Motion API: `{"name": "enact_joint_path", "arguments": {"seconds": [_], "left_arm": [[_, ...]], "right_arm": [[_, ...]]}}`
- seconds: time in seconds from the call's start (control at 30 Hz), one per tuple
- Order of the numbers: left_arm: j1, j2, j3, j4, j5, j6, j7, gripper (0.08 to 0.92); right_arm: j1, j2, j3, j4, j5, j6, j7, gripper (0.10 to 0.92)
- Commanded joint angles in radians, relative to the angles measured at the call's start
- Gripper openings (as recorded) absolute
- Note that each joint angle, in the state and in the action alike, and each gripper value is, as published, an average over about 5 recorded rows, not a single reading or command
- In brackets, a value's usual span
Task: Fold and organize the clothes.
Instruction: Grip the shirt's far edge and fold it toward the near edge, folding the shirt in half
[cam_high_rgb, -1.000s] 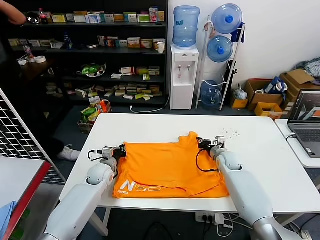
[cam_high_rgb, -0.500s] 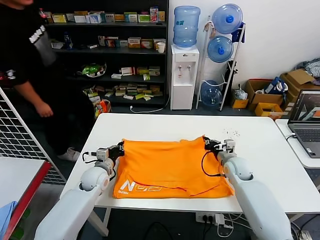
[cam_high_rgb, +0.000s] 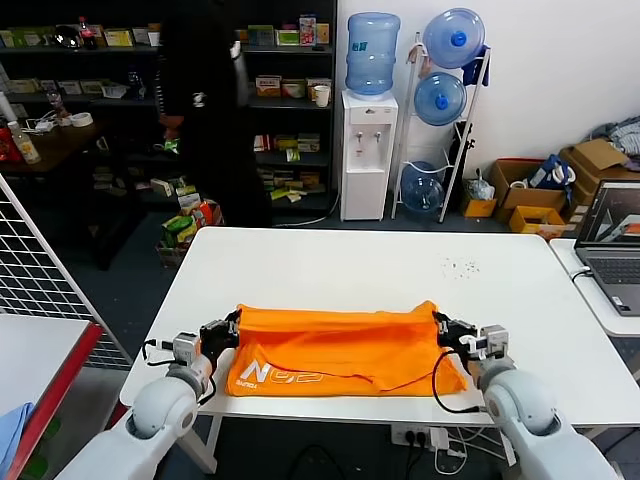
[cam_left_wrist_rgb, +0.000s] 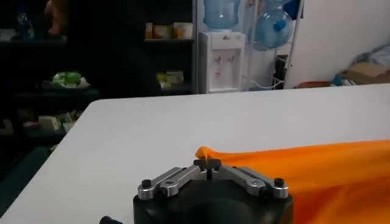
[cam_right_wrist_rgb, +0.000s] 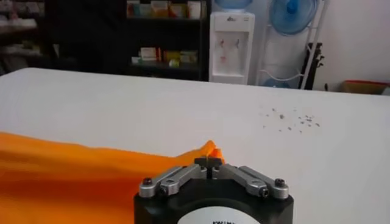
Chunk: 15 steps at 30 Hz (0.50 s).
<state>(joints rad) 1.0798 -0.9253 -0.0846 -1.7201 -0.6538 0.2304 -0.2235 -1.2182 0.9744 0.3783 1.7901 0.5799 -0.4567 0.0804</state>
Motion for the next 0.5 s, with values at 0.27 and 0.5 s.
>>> {"name": "enact_joint_path", "arguments": {"seconds": [0.27,0.5], "left_arm": [[0.167,-0.007,-0.001,-0.111,0.099,-0.067,-0.027,0.137],[0.15,-0.028,-0.012,-0.081,0.055,-0.057,-0.03,0.339]], "right_arm": [[-0.236,-0.015,0.077,0.157,-0.062,-0.003,0.014,0.158],[-0.24,-0.001,0.079,0.187,-0.062,0.021,0.021,0.355]]}}
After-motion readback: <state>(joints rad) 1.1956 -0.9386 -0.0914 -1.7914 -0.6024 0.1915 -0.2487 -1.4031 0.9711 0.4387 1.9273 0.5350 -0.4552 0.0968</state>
